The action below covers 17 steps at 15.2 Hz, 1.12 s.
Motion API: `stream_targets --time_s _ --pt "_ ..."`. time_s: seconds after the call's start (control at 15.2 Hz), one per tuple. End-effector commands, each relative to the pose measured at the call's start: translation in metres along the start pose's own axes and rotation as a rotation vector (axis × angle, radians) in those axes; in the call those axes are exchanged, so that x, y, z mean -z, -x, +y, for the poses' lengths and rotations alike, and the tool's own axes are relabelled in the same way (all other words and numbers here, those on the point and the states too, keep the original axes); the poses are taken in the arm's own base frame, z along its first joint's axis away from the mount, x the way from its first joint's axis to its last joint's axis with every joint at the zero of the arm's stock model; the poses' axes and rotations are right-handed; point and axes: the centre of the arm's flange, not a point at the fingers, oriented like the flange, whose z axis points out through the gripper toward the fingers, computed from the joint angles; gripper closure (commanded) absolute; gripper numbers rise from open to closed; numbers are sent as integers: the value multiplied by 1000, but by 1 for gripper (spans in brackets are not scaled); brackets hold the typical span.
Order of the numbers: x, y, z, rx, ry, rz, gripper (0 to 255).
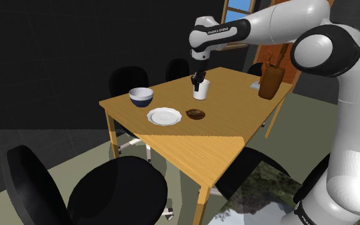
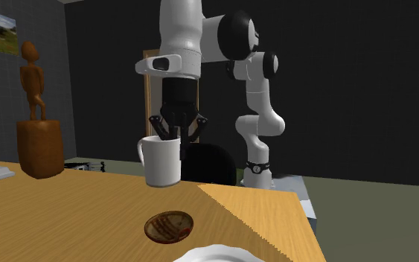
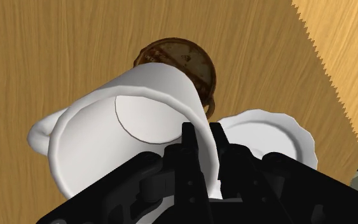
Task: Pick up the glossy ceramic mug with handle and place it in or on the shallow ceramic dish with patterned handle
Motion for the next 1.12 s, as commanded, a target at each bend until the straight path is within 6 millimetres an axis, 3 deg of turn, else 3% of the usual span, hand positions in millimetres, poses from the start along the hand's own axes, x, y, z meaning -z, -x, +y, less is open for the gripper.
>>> stream_targets --time_s 0.0,0.86,1.06 --pt "-9 -1 0 0 0 1 255" --pt "-80 -2 -4 0 0 1 255" --pt "-80 -2 -4 0 0 1 255"
